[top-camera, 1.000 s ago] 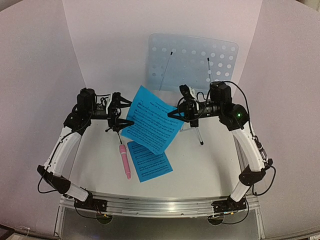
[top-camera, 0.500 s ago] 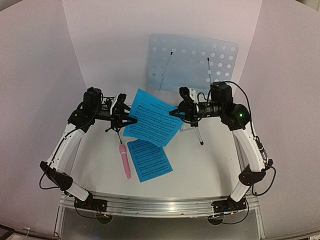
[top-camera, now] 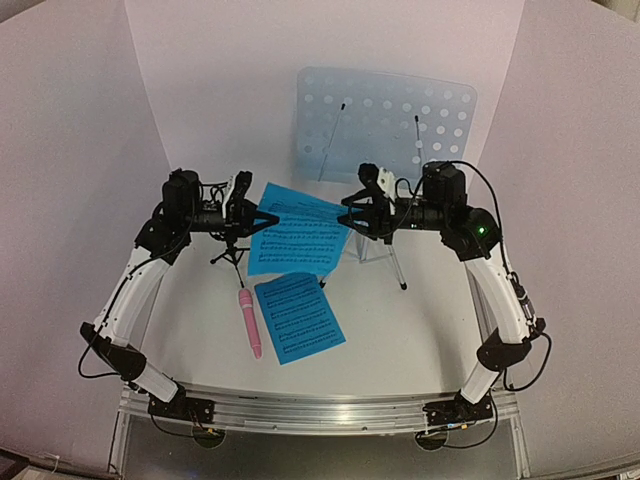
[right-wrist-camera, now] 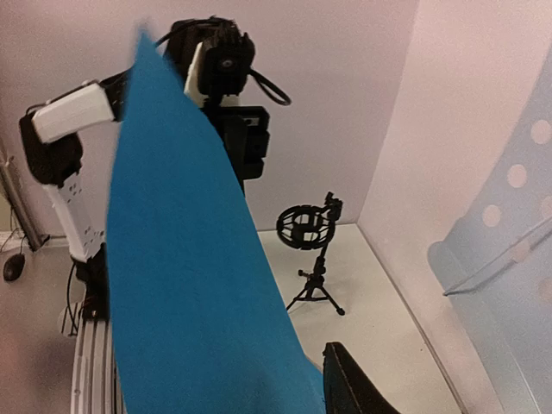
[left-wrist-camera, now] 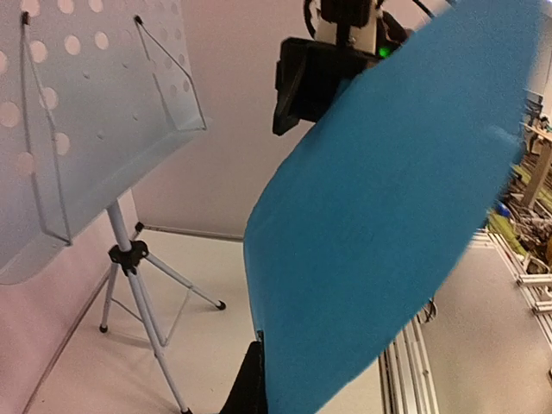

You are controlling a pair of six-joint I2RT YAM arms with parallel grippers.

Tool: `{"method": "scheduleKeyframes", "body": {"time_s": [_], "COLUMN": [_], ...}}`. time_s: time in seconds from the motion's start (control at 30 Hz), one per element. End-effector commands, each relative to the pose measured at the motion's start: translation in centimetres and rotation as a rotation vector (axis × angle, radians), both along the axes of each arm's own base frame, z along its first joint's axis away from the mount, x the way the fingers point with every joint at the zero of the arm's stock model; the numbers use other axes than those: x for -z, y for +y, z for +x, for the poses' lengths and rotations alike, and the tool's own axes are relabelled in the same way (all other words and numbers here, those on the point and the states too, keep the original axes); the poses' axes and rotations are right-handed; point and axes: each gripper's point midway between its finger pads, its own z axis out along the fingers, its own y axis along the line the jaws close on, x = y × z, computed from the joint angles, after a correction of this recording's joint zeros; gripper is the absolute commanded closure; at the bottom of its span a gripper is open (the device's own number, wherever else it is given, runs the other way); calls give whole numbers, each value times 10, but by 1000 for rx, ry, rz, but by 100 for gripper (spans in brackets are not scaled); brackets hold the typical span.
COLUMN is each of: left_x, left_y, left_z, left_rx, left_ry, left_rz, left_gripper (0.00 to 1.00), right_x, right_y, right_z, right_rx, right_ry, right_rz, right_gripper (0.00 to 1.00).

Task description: Set up the instrument practice props

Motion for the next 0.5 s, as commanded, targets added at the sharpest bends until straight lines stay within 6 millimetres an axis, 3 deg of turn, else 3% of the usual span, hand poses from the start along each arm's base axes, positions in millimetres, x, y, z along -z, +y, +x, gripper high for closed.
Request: {"method": "scheduleKeyframes", "body": {"time_s": [0.0,0.07,0.27,0.47], "left_x": [-65,-74,-83,-108], "left_y": [19,29,49,68], "left_z": [22,31,52,59], "left_rx": [-157,-200,-331,-410], "left_ry": [-21,5,167,236], "left_rz": [-170,-193,-227,-311], "left_gripper": [100,100,100,100], "right_x": [-34,-50,-86,-84], "right_y": [-6,-14,-44,-48], "right_z": [34,48,77,106], "right_rx": [199,294,522,641], "right_ry": [6,36,113,149], "right_rz": [143,226,496,568], "right_gripper": [41,35,35,40]}}
